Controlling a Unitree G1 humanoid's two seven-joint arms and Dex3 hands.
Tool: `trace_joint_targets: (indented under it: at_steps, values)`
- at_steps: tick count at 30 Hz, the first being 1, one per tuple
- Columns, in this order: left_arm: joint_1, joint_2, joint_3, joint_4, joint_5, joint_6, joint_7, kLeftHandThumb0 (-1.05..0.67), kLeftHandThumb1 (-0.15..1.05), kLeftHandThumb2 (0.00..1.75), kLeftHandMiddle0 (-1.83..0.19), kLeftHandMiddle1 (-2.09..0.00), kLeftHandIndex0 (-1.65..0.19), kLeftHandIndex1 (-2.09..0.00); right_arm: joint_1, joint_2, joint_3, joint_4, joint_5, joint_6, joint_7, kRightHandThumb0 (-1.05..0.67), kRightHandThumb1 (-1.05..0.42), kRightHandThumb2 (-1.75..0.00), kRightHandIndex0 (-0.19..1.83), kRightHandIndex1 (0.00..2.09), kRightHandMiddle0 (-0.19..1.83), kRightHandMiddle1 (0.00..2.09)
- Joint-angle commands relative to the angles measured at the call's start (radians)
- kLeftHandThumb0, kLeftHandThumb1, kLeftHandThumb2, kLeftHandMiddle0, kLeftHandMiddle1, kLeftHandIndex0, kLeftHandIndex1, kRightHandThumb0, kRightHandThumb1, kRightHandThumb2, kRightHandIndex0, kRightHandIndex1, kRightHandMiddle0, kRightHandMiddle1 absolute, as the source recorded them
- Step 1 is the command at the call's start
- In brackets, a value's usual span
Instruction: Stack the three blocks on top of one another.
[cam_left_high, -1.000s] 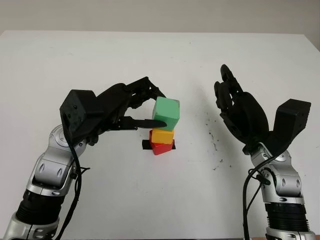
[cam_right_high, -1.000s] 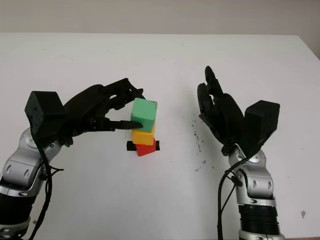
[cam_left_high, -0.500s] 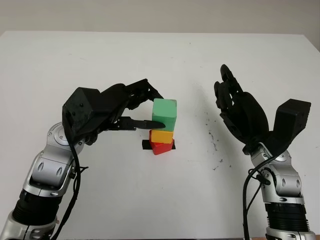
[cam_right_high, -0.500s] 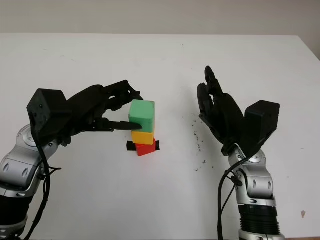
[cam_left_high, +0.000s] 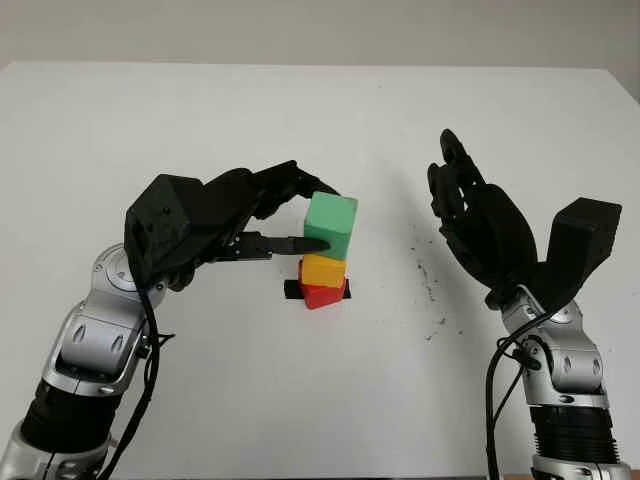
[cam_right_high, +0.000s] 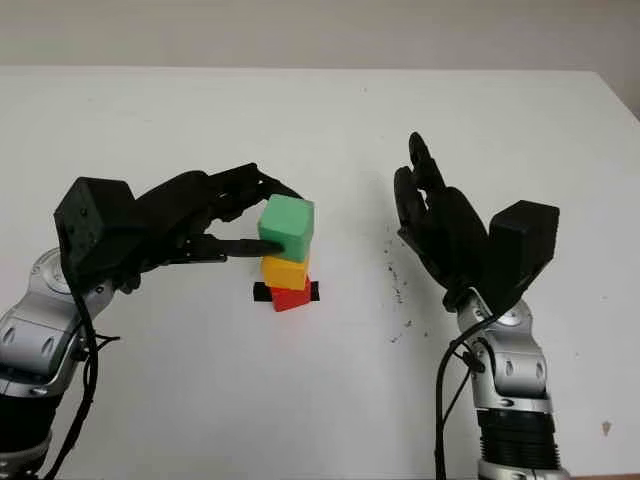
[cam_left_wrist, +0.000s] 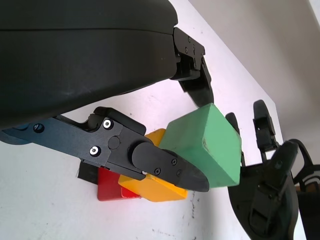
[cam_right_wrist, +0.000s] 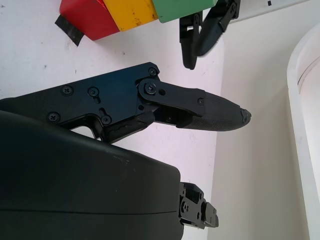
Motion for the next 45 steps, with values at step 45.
trace_joint_targets:
  at_steps: [45]
  values:
    - [0.200, -0.233, 0.277, 0.259, -0.154, -0.393, 0.304, -0.77, 1.05, 0.63, 0.19, 0.00, 0.19, 0.00, -0.050, 0.106, 0.090, 0.093, -0.087, -0.128, -0.084, -0.74, -1.05, -0.73, -0.19, 0.00, -0.19, 0.00]
